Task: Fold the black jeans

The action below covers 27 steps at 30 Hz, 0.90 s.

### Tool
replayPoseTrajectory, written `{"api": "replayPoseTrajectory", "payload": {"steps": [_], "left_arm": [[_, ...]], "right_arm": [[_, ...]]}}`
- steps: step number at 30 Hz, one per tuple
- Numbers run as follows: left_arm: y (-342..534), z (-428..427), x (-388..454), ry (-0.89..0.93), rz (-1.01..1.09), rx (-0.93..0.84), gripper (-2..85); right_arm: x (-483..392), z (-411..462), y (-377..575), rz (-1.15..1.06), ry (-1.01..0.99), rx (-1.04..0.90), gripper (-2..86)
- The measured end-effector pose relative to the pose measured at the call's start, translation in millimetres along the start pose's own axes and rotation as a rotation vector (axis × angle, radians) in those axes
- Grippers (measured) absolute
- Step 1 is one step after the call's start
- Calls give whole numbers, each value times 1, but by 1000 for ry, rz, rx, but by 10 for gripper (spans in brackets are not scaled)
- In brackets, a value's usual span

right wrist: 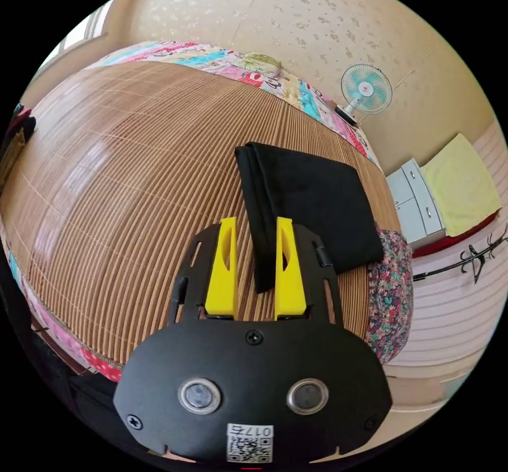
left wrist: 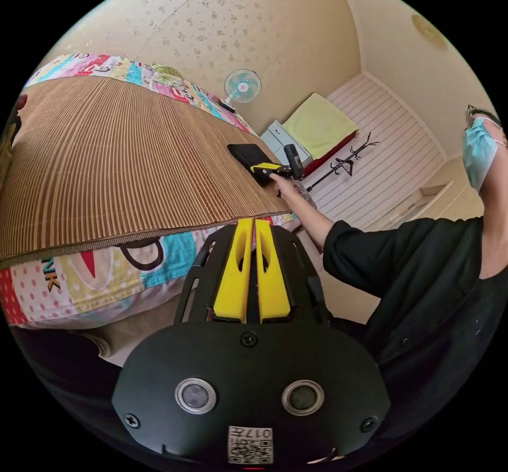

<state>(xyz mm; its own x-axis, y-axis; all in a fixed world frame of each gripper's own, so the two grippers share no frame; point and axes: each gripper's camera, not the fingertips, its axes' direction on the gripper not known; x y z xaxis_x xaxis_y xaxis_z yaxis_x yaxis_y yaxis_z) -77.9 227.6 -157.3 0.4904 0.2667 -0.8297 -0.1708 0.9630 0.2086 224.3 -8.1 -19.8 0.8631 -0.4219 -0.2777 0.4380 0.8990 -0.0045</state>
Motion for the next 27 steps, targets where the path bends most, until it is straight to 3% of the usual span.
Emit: {"api": "replayPoseTrajectory", "payload": {"steps": [6,14,19,21,23,27], "left_arm": [[-8,-22,-7,-9,1,68,-10],[26,-49,-46,35,-142,196,-10],[35,-63,-54,-8,-139,219,-10],[37,-65,-57,-13,-140,224,-10],[37,-62,-61,-12,-153,217,-10],[36,-49,-62,-60,-162,186,-10]], "right_arm": [[44,-12,6,129,-77,-36,44],[165,-112,117,714,-206,379,29],[216,-147,230,1005,-239,489,22],[222,-140,274,1077,-200,443,20],[218,-116,319,1088,-51,244,20],[203,-55,374,1011,-116,-26,17]]}}
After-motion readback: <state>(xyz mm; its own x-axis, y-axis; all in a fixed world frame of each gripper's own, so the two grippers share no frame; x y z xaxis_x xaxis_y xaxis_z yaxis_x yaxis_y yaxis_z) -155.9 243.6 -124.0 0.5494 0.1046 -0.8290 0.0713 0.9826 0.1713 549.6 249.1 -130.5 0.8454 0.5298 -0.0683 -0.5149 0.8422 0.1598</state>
